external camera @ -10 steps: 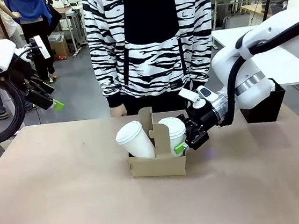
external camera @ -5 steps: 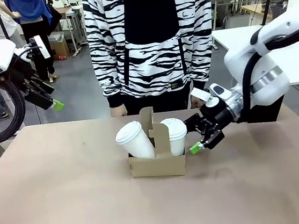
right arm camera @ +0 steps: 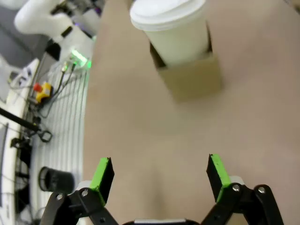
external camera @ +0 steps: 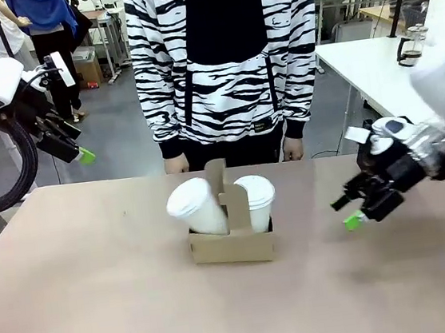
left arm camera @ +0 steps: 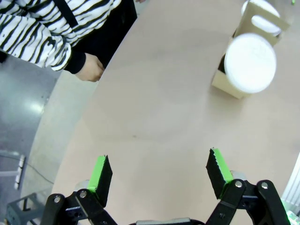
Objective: Pour a drink into a cup and package it in a carrier.
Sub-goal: Insert the held 600 ml Paper Cup into the Cup Carrier.
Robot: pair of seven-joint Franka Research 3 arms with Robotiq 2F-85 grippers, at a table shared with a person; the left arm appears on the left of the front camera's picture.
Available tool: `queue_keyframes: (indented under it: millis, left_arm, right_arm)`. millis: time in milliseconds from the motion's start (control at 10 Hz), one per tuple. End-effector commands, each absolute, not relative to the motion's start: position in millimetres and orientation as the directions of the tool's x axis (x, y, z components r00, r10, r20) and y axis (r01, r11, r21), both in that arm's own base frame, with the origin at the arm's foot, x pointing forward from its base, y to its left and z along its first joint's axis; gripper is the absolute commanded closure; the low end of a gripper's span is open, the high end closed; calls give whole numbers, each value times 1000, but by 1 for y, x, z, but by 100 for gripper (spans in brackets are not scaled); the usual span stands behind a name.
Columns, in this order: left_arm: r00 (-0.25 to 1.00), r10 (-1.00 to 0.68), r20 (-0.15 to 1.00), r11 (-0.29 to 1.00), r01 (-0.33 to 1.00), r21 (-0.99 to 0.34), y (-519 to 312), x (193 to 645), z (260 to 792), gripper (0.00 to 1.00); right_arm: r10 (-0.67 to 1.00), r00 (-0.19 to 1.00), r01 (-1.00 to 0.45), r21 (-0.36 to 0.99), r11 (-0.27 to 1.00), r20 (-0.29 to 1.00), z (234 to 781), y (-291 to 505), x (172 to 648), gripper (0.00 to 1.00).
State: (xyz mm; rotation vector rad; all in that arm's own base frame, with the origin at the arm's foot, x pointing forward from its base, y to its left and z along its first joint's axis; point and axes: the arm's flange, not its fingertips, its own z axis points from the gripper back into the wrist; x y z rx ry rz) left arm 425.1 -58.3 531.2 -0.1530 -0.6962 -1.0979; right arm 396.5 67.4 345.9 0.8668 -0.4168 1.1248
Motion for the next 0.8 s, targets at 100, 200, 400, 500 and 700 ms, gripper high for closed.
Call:
queue_keyframes:
  millis: [100, 200, 400, 500, 700]
  left_arm:
    - [268, -761, 591, 467, 858, 213, -57, 426, 531, 0]
    - [268, -761, 591, 467, 858, 213, -57, 426, 531, 0]
    - [268, -761, 591, 467, 858, 213, -57, 426, 531, 0]
    - [268, -761, 591, 467, 858, 213, -57, 426, 531, 0]
    - [268, -761, 591, 467, 858, 213, -57, 426, 531, 0]
  right_arm:
    - [596, 523, -846, 459, 272, 609, 375, 60, 372, 0]
    - [600, 558, -824, 468, 320, 572, 378, 54, 366, 0]
    - [591, 624, -781, 445, 438, 511, 389, 44, 350, 0]
    - [597, 650, -759, 425, 493, 470, 390, 42, 347, 0]
    - [607, 708, -706, 345, 619, 360, 388, 48, 351, 0]
